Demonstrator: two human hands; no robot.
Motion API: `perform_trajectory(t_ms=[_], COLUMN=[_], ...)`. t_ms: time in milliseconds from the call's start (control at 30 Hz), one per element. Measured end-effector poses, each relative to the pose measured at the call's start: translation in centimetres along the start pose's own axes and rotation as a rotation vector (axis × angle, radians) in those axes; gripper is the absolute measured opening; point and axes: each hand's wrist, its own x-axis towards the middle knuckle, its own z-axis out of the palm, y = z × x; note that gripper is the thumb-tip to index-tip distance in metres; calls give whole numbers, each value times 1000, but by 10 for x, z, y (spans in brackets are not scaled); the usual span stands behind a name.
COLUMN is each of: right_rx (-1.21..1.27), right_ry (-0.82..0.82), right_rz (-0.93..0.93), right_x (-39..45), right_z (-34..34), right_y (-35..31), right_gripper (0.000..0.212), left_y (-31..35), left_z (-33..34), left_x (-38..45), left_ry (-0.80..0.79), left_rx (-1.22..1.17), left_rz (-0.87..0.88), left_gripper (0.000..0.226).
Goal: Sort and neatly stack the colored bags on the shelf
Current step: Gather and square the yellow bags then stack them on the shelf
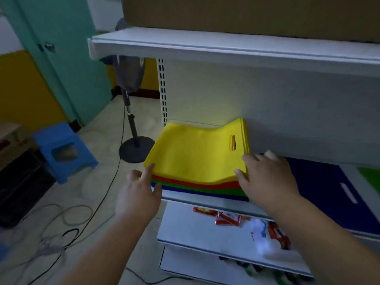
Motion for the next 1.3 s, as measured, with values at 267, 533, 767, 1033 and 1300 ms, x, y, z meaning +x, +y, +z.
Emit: perform_trajectory(t_ms=[267, 533, 767, 1033, 1300], right_rx=[-87, 219, 740, 468, 370], right_ry=[89, 245, -90, 248, 357], right_rz=[145, 414, 575, 509, 773], right_x=[-9, -37, -30, -88, -221], right_z=[18, 19, 1, -10, -30], right_y=[-34, -68, -77, -32, 106], right_gripper=[35, 34, 47, 43, 47], left_y=[-35, -58, -61, -19, 150], left_z=[-6, -30, -28, -21, 31], left_x=[46, 55, 65, 6, -78], left_ry=[-79, 17, -400, -147, -154], left_rx=[-47, -244, -441, -362, -495], left_rz=[226, 226, 110, 291, 526], left_gripper=[37, 7, 35, 25, 37])
